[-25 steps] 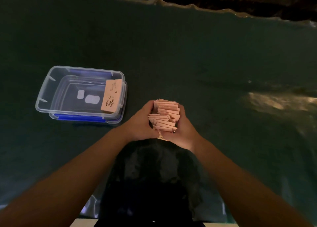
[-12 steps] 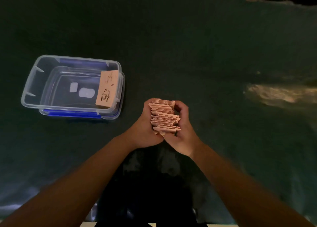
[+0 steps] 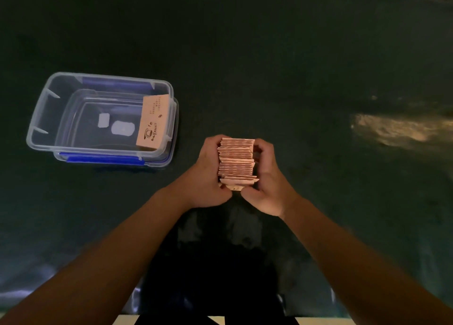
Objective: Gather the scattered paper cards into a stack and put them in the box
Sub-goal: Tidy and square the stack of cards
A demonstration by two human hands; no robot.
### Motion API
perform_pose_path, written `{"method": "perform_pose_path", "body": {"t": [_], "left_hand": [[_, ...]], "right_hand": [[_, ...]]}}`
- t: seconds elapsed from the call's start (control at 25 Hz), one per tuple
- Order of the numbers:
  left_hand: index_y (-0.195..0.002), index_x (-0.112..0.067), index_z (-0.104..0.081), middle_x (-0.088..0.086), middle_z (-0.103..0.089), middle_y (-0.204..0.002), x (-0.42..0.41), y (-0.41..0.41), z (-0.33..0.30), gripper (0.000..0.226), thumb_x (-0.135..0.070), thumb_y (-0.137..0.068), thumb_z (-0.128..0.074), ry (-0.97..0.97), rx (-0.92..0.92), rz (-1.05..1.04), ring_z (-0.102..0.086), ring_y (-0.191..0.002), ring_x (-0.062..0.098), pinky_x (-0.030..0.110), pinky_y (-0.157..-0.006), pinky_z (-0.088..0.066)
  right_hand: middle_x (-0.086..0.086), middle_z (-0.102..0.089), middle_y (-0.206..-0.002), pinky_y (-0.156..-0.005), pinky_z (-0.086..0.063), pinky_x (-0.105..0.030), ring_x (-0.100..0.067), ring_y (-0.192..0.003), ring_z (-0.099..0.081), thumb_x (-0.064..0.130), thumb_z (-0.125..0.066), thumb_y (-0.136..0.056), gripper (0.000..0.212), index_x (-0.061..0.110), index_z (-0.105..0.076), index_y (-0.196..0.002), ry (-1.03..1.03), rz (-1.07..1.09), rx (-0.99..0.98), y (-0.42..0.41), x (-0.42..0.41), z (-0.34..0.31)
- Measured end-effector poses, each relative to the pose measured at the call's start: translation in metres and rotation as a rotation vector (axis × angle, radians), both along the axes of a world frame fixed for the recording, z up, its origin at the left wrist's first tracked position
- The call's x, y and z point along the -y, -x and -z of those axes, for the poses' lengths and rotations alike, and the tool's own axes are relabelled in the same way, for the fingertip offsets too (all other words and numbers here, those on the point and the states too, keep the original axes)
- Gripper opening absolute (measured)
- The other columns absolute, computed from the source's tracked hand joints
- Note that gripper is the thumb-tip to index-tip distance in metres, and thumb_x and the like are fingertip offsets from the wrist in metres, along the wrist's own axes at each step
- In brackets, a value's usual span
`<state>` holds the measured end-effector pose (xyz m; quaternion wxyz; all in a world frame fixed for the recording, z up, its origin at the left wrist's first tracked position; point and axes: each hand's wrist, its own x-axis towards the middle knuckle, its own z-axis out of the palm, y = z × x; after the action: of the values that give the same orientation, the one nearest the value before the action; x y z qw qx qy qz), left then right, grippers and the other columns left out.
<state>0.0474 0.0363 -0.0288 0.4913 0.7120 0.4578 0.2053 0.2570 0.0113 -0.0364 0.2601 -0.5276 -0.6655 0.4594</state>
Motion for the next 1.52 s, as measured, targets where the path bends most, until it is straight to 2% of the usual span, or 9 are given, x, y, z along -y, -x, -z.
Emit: {"method": "perform_pose_path", "body": {"t": [0.24,0.44,0.6,0.68,0.84,1.04,1.32,1.44,1.52], "left_hand": [[-0.132,-0.057,-0.018,-0.001,-0.036,-0.141,-0.003,-0.004,-0.010,0.096,-0.032,-0.067,-0.084,-0.053,-0.017,-0.040,-0.052,-0.126,0.008,0.026,-0.106,-0.046],[-0.149,-0.027,-0.030,-0.002,-0.027,-0.150,-0.003,0.005,-0.004,0.096,-0.027,-0.070,-0.082,-0.001,-0.079,0.008,-0.039,-0.136,0.008,0.024,-0.116,-0.032],[-0.149,-0.028,-0.024,0.000,-0.030,-0.149,-0.002,0.008,-0.006,0.101,-0.024,-0.068,-0.085,0.016,-0.028,-0.021,-0.041,-0.138,0.011,0.027,-0.116,-0.035],[-0.147,-0.036,-0.015,0.002,-0.033,-0.149,-0.003,0.008,-0.010,0.109,-0.021,-0.067,-0.087,0.035,-0.008,-0.033,-0.043,-0.138,0.010,0.028,-0.115,-0.037],[-0.154,-0.013,-0.022,0.000,-0.030,-0.148,-0.003,0.005,-0.012,0.110,-0.025,-0.065,-0.086,0.022,-0.013,-0.023,-0.042,-0.137,0.008,0.029,-0.118,-0.036],[-0.149,-0.015,-0.035,-0.001,-0.029,-0.143,-0.001,0.000,-0.018,0.094,-0.035,-0.070,-0.080,0.012,-0.033,0.010,-0.042,-0.132,0.009,0.031,-0.116,-0.038],[-0.156,-0.024,-0.001,0.007,-0.030,-0.151,-0.004,0.009,-0.023,0.125,-0.017,-0.065,-0.087,0.130,-0.070,0.000,-0.044,-0.139,0.016,0.040,-0.118,-0.039],[-0.142,-0.049,-0.005,0.006,-0.028,-0.148,-0.003,0.008,-0.025,0.114,-0.022,-0.065,-0.085,0.071,-0.075,0.013,-0.043,-0.137,0.020,0.046,-0.116,-0.041],[-0.146,-0.040,-0.010,0.006,-0.032,-0.145,-0.002,0.007,-0.027,0.111,-0.031,-0.062,-0.081,0.030,-0.053,-0.023,-0.045,-0.135,0.021,0.047,-0.113,-0.044]], "right_hand": [[-0.014,-0.048,-0.144,-0.101,-0.057,-0.041,-0.016,-0.128,-0.062,0.018,-0.082,-0.079,0.088,0.042,-0.025,-0.141,-0.042,0.058,0.036,0.008,-0.004,-0.002],[-0.008,-0.042,-0.148,-0.104,-0.056,-0.043,-0.017,-0.132,-0.057,0.030,-0.079,-0.078,0.089,0.040,-0.021,-0.146,0.012,0.005,0.068,0.016,-0.006,-0.002],[-0.005,-0.035,-0.157,-0.110,-0.053,-0.045,-0.017,-0.140,-0.052,0.030,-0.075,-0.074,0.101,0.040,-0.014,-0.155,0.057,-0.048,0.064,0.012,-0.006,-0.007],[-0.001,-0.027,-0.165,-0.115,-0.049,-0.037,-0.015,-0.146,-0.047,0.030,-0.074,-0.072,0.115,0.038,-0.004,-0.163,0.061,-0.067,0.060,0.005,-0.005,-0.013],[0.014,-0.024,-0.166,-0.109,-0.042,-0.010,-0.005,-0.144,-0.045,0.035,-0.077,-0.075,0.122,0.047,0.005,-0.165,0.003,-0.074,0.111,0.004,-0.003,-0.019],[0.001,-0.045,-0.150,-0.109,-0.053,-0.041,-0.011,-0.136,-0.055,0.020,-0.080,-0.082,0.094,0.024,-0.026,-0.159,0.008,0.028,0.079,0.016,-0.002,-0.012],[0.004,-0.044,-0.150,-0.103,-0.055,-0.033,-0.005,-0.131,-0.056,0.022,-0.082,-0.078,0.103,0.041,-0.018,-0.157,0.066,-0.016,0.113,0.014,-0.003,-0.006],[0.002,-0.045,-0.150,-0.105,-0.056,-0.041,-0.009,-0.133,-0.056,0.021,-0.082,-0.076,0.102,0.043,-0.020,-0.154,0.073,0.008,0.086,0.019,-0.003,-0.003],[0.001,-0.049,-0.150,-0.106,-0.056,-0.043,-0.010,-0.134,-0.058,0.024,-0.083,-0.075,0.101,0.044,-0.022,-0.153,0.059,0.041,0.061,0.021,-0.005,-0.006]]}}
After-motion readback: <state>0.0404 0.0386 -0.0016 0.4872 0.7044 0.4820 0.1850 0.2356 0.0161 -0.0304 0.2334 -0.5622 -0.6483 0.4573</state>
